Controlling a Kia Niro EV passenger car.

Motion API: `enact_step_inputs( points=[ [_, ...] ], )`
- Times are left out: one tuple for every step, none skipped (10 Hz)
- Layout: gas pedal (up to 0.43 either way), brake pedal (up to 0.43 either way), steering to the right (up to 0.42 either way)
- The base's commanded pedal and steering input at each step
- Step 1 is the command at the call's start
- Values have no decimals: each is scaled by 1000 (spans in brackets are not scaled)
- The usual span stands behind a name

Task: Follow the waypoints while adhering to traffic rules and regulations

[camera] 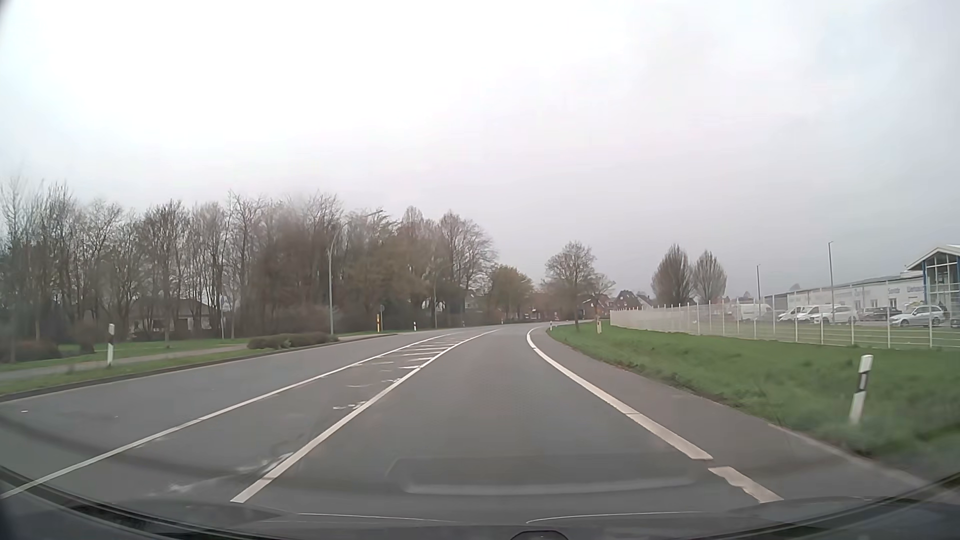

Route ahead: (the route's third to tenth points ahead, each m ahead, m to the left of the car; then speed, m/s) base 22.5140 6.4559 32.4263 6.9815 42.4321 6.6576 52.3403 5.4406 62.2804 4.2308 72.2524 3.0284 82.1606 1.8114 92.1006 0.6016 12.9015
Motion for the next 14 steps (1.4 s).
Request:
enact_step_inputs(
  points=[
    [260,0,5],
    [248,0,3],
    [248,0,3],
    [248,0,3],
    [248,0,3],
    [240,0,3],
    [240,0,4],
    [228,0,4],
    [228,0,5],
    [228,0,5],
    [220,0,5],
    [220,0,5],
    [209,0,5],
    [197,0,5]
  ],
)
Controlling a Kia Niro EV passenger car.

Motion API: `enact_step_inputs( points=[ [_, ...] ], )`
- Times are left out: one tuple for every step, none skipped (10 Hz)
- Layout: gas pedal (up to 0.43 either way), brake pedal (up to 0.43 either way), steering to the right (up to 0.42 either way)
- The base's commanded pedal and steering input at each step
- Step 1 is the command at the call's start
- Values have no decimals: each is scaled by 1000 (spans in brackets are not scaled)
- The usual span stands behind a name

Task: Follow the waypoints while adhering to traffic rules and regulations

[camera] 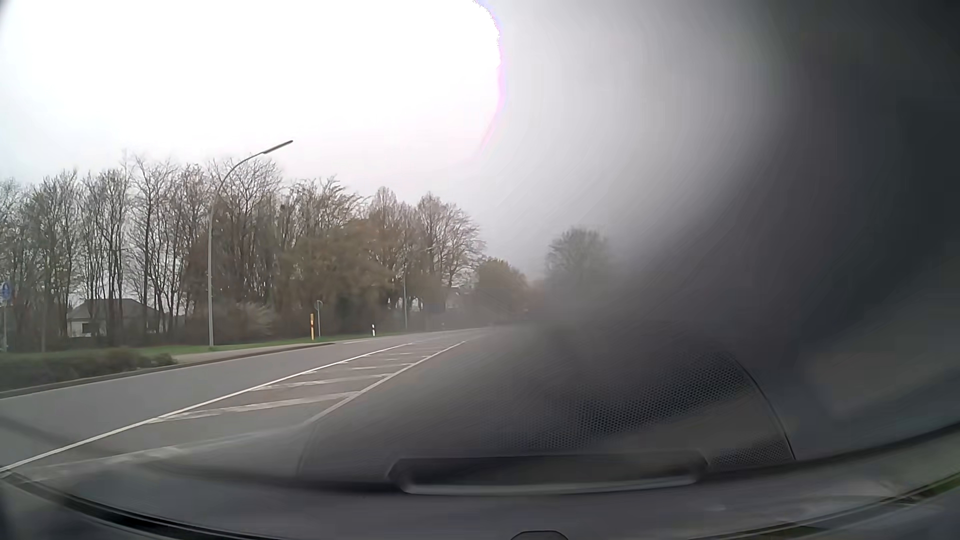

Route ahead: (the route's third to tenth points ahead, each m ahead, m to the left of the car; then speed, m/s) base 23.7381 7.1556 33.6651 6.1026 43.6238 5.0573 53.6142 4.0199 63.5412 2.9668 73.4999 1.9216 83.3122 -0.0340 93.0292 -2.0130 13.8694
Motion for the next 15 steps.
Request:
enact_step_inputs(
  points=[
    [138,0,6],
    [0,0,6],
    [0,0,6],
    [0,0,6],
    [0,0,6],
    [0,0,5],
    [0,0,4],
    [0,0,4],
    [0,0,4],
    [0,0,4],
    [0,0,4],
    [0,0,3],
    [0,0,3],
    [0,0,2],
    [0,0,3]
  ],
)
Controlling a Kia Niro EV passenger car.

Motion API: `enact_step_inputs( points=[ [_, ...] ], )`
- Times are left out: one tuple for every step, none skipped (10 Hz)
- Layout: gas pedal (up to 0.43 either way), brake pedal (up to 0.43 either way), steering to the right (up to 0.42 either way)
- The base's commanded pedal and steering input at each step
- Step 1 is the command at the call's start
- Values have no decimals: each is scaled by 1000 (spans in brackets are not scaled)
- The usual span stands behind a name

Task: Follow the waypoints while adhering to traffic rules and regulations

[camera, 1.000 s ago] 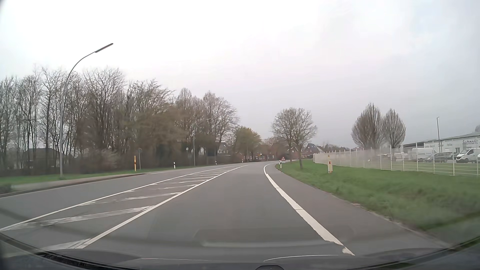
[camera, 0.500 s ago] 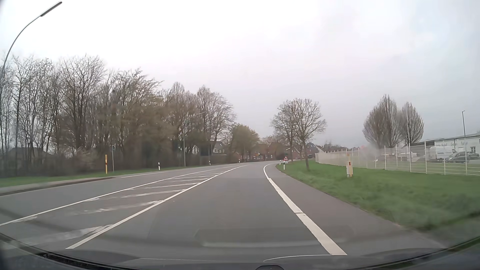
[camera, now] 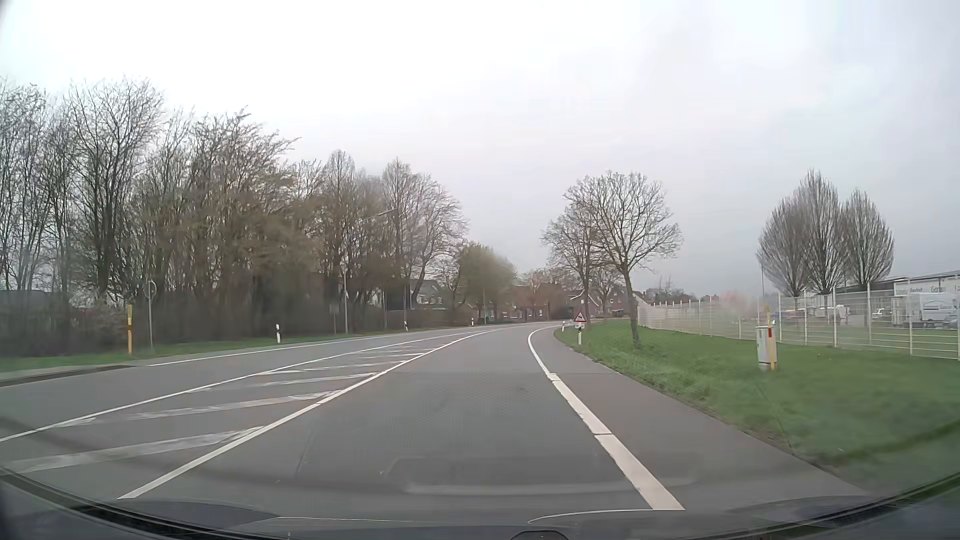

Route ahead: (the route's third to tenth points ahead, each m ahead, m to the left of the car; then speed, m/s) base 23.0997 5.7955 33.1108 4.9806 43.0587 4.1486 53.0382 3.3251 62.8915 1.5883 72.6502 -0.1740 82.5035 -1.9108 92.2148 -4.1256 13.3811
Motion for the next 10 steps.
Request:
enact_step_inputs(
  points=[
    [0,0,3],
    [0,0,2],
    [0,0,2],
    [0,0,0],
    [0,0,0],
    [0,0,1],
    [0,0,2],
    [47,0,2],
    [79,0,2],
    [98,0,2]
  ],
)
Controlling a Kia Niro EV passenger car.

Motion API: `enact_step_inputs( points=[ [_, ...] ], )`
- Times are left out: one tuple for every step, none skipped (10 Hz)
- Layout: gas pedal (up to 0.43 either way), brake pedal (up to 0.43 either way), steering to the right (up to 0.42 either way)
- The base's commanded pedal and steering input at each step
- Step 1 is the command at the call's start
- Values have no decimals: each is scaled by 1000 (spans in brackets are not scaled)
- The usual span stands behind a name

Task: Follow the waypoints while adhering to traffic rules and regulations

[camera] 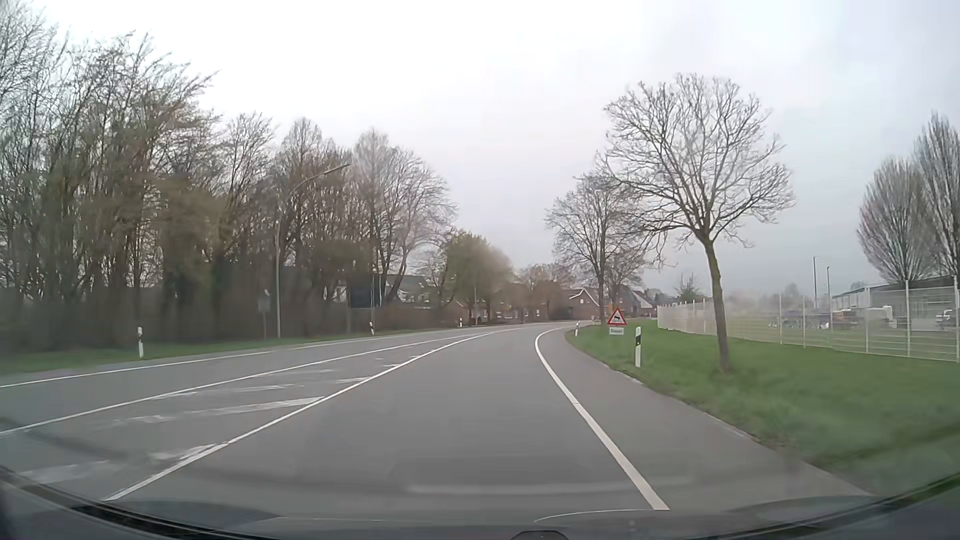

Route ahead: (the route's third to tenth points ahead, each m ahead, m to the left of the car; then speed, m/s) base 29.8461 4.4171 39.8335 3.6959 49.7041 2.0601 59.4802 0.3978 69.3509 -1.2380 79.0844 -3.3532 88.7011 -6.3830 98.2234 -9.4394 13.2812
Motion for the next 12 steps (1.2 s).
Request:
enact_step_inputs(
  points=[
    [98,0,2],
    [98,0,2],
    [87,0,2],
    [87,0,2],
    [67,0,3],
    [59,0,5],
    [39,0,7],
    [39,0,7],
    [39,0,7],
    [39,0,7],
    [39,0,6],
    [39,0,6]
  ],
)
